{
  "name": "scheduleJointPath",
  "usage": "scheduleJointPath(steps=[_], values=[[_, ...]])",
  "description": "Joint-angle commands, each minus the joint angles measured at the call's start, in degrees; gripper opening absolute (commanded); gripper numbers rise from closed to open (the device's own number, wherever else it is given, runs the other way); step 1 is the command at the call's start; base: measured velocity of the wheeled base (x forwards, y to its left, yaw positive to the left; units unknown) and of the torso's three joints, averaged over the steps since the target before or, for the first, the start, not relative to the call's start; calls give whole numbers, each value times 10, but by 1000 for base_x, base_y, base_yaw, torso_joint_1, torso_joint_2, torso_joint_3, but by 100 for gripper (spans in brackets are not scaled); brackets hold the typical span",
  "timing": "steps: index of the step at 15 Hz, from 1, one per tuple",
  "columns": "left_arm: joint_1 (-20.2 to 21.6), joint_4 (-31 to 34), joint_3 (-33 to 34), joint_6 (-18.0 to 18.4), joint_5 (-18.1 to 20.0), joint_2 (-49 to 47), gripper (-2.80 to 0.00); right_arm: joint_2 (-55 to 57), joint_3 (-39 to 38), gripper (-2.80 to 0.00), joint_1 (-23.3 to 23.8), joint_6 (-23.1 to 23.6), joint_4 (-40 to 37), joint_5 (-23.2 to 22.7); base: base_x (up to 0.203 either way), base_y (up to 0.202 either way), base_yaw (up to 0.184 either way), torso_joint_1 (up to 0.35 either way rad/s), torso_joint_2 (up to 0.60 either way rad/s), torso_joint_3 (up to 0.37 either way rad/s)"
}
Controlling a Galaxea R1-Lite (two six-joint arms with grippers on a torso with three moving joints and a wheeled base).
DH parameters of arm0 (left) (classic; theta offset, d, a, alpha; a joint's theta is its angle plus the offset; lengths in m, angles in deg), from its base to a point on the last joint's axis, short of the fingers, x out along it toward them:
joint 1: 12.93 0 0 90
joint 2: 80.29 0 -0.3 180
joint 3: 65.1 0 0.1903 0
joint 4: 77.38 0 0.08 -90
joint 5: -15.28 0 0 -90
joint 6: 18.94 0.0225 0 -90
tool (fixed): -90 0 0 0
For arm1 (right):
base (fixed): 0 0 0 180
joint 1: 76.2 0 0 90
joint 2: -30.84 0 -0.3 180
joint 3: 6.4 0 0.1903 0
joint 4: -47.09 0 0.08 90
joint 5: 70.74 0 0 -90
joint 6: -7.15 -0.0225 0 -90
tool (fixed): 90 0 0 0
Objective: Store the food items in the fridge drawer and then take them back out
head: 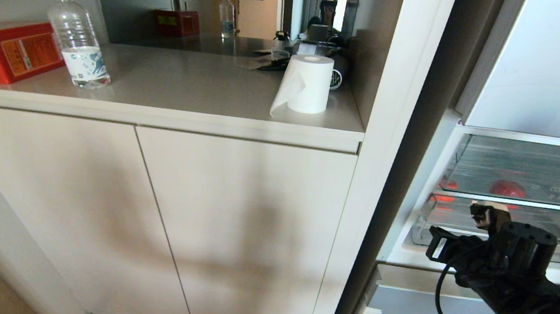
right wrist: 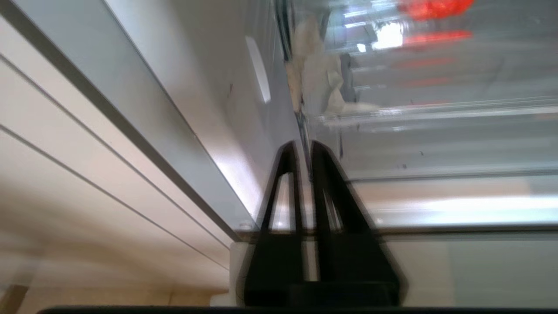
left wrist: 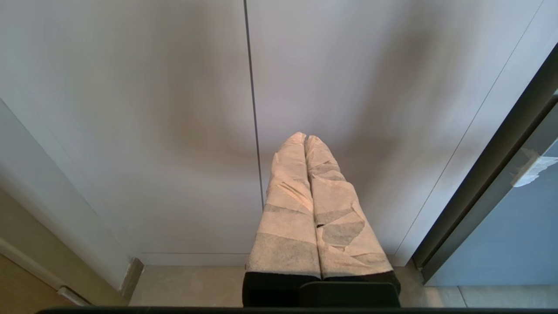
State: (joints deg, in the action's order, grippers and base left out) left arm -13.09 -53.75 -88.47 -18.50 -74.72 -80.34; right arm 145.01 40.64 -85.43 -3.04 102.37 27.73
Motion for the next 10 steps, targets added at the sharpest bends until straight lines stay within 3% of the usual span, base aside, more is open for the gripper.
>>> scheduleJointPath(steps=[1, 10], values=[[0, 0, 0, 0, 0, 0, -280, -4, -3, 0, 2, -2, 5, 1, 0, 0, 0, 0, 0, 0], [0, 0, 0, 0, 0, 0, -280, 27, 48, 0, 13, -4, 5, 1, 0, 0, 0, 0, 0, 0]])
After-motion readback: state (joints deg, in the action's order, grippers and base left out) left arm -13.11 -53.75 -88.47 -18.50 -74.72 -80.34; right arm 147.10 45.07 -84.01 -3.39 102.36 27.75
